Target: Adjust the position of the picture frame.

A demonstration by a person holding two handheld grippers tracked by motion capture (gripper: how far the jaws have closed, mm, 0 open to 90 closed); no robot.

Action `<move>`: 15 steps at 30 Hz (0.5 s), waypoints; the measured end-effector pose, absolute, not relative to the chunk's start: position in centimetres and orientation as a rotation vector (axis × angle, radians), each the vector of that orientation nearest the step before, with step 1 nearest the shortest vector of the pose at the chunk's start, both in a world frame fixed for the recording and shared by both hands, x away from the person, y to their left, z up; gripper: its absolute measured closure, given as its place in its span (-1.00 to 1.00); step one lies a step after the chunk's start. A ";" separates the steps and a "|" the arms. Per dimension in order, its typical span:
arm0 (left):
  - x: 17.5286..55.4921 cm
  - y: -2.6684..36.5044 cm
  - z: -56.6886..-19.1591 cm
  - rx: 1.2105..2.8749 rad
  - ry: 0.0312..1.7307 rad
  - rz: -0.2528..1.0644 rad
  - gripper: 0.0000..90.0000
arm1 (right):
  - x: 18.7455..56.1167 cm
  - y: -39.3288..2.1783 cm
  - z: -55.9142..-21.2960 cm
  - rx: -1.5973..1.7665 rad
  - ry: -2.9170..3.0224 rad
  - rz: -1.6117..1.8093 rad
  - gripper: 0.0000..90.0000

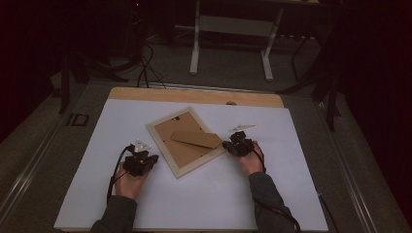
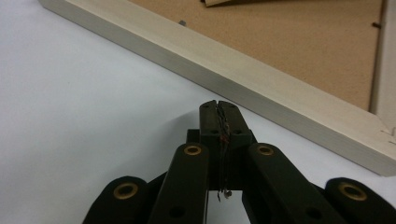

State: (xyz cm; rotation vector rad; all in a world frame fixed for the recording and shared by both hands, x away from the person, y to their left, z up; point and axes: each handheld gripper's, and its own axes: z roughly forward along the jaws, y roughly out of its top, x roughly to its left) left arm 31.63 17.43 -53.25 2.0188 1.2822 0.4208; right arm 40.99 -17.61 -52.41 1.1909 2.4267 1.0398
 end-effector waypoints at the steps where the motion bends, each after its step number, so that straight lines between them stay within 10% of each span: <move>1: 31.7 17.4 -53.3 2.021 1.283 0.420 1.00 | 40.9 -17.6 -52.4 1.186 2.427 1.038 1.00; 15: 31.7 16.8 -53.4 2.062 1.272 0.467 1.00 | 39.3 -16.9 -52.8 1.172 2.462 1.046 1.00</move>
